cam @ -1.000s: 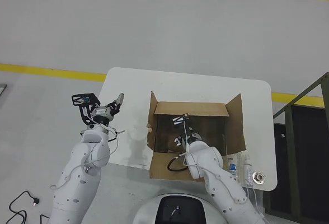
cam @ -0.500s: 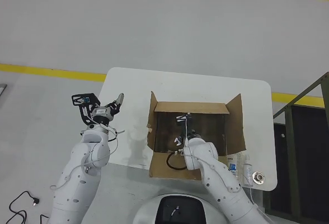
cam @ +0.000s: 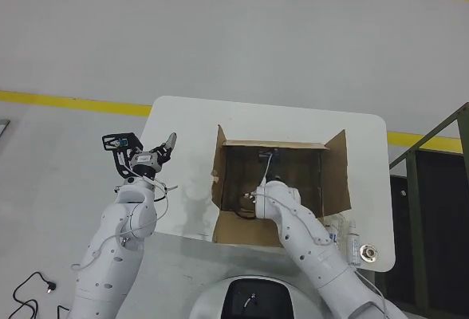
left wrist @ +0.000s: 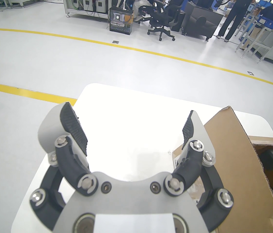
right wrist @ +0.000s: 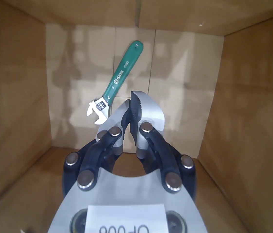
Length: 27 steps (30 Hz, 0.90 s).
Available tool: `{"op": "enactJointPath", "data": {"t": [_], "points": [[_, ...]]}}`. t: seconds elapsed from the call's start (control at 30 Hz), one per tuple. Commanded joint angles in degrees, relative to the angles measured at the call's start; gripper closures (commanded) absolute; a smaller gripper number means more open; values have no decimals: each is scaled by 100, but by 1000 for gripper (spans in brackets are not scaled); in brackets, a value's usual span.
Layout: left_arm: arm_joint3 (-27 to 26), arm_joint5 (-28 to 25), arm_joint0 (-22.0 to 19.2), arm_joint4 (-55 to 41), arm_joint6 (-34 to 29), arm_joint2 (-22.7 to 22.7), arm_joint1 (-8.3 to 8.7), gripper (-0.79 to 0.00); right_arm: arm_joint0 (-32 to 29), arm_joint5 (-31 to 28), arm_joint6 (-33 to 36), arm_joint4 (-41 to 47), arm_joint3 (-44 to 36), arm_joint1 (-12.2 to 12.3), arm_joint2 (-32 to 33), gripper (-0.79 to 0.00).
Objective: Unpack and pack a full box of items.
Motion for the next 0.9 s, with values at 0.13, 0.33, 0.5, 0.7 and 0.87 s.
{"op": "enactJointPath", "data": {"t": [0.13, 0.33, 0.5, 0.7, 0.87], "points": [[0, 0, 0, 0, 0, 0, 0, -785, 268, 1167, -209, 439, 533, -238, -44, 0], [0, 0, 0, 0, 0, 0, 0, -785, 268, 2008, -1154, 1135, 705, -452, 104, 0], [0, 0, 0, 0, 0, 0, 0, -785, 347, 2171, -2037, 1637, 1034, -627, 482, 0], [0, 0, 0, 0, 0, 0, 0, -785, 398, 2171, -2307, 1740, 1214, -710, 584, 0], [0, 0, 0, 0, 0, 0, 0, -785, 398, 2171, -2307, 1740, 1214, -710, 584, 0]]}}
